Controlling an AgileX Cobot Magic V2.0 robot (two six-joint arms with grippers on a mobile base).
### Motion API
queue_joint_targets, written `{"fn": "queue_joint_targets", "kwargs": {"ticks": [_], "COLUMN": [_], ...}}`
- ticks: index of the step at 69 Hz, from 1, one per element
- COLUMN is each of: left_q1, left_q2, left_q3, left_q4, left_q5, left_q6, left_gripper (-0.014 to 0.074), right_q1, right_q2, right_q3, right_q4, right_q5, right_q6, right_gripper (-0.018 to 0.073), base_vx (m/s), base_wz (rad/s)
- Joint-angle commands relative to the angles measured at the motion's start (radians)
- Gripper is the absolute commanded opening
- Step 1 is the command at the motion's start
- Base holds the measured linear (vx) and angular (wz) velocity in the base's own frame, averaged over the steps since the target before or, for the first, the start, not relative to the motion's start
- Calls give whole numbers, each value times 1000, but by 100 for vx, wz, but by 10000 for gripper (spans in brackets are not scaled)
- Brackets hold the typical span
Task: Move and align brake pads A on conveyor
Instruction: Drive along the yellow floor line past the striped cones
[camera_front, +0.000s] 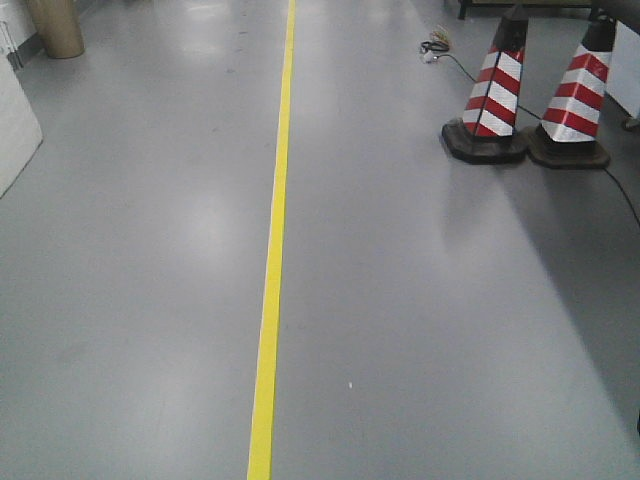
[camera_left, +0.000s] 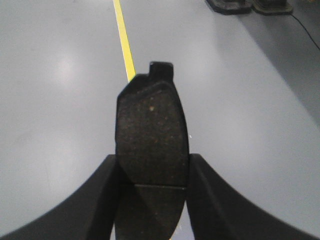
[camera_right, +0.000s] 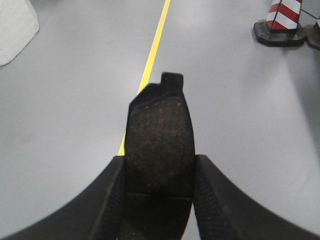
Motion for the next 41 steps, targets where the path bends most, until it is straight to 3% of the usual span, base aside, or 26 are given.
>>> {"fn": "queue_joint_targets", "kwargs": {"ticks": [1,41], "left_q1": [-6,-6], "left_q2": [5,5], "left_q3": [-28,-28], "left_q4": [-16,-16], "left_q5": [-86,-85], "left_q6": [-8,-8], "left_gripper": [-6,-6], "right_q1": [-3,-3], "right_q2": [5,5], "right_q3": [-29,-29], "right_q4": [-8,-8], "right_q5": [-95,-95], "right_q6": [0,0], "right_gripper": [-7,-7], "base_vx": [77,77], "base_wz": [6,0]}}
